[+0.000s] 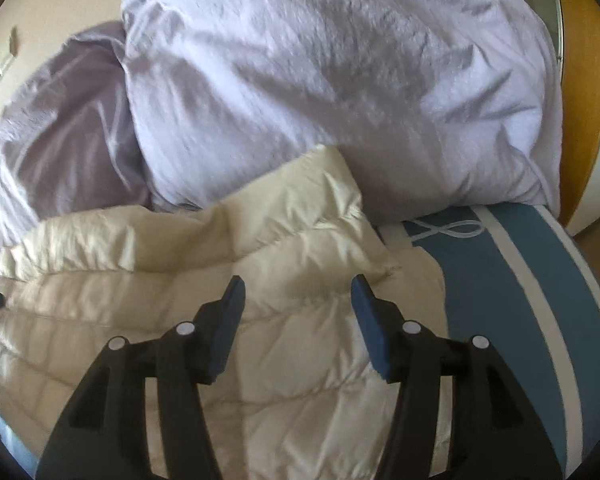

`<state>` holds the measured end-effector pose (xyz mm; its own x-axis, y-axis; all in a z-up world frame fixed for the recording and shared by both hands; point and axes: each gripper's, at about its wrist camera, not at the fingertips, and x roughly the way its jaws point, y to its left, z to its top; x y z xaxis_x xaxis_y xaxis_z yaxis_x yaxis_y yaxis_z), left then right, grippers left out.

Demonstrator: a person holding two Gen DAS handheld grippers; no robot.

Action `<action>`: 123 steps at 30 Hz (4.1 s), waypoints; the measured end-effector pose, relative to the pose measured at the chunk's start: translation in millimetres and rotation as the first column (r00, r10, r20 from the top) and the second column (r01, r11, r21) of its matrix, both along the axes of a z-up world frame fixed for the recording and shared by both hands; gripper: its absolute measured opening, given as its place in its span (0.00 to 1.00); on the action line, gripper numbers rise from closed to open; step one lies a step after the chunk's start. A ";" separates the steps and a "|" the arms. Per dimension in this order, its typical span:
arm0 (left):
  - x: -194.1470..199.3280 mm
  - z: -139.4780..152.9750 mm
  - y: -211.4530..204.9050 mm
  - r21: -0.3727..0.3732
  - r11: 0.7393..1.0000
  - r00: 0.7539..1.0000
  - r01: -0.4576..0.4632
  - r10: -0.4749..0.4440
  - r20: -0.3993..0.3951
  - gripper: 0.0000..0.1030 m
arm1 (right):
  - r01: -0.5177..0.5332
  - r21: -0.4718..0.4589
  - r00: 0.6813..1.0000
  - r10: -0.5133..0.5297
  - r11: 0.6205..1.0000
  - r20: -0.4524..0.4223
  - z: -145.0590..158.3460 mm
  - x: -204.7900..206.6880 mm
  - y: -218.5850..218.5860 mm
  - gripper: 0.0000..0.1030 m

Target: Fold large clothes

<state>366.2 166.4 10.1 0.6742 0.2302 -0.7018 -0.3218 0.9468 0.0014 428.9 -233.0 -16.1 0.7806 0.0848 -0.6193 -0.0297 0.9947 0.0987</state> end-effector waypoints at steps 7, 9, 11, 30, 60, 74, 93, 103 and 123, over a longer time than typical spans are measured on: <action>16.7 -23.9 7.7 0.051 0.998 0.998 -0.049 0.050 -0.036 0.74 | 0.037 -0.085 0.997 -0.042 0.996 -0.057 -29.1 16.7 3.8 0.54; 20.2 -29.5 8.2 0.068 0.996 0.998 -0.051 0.053 -0.035 0.74 | 0.039 -0.112 0.997 -0.046 0.993 -0.056 -34.5 19.0 6.9 0.56; 24.4 -34.6 8.4 0.080 0.995 0.997 -0.056 0.059 -0.040 0.74 | 0.045 -0.133 0.997 -0.053 0.990 -0.058 -39.3 22.5 10.2 0.58; 42.9 -55.2 20.6 0.045 0.997 0.992 -0.070 0.074 -0.099 0.82 | 0.053 -0.119 0.989 -0.069 0.991 -0.128 -52.5 37.6 5.0 0.64; 39.7 -58.0 34.6 0.022 0.992 0.987 -0.121 0.122 -0.101 0.99 | 0.036 -0.105 0.994 -0.047 0.994 -0.098 -50.4 38.5 5.5 0.94; 42.6 -59.7 35.5 0.022 0.993 0.986 -0.117 0.119 -0.115 0.99 | 0.033 -0.084 0.994 -0.042 0.996 -0.105 -51.3 41.4 3.3 0.94; 42.0 -59.8 34.8 0.023 0.993 0.986 -0.117 0.119 -0.114 0.99 | 0.038 -0.089 0.994 -0.047 0.995 -0.100 -52.1 41.6 1.6 0.94; 42.4 -59.9 34.8 0.021 0.993 0.986 -0.117 0.119 -0.114 0.99 | 0.039 -0.090 0.994 -0.048 0.995 -0.098 -52.0 40.7 0.6 0.94; -20.3 -23.5 50.1 -0.051 0.997 0.996 -0.050 0.046 -0.071 0.99 | 0.007 0.017 0.999 -0.006 1.000 -0.051 -10.4 -31.5 -31.2 0.96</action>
<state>346.0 216.5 -13.3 0.6120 0.2222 -0.7590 -0.3677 0.9296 -0.0244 397.3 -264.2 -26.5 0.7485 0.0906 -0.6569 -0.0174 0.9930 0.1171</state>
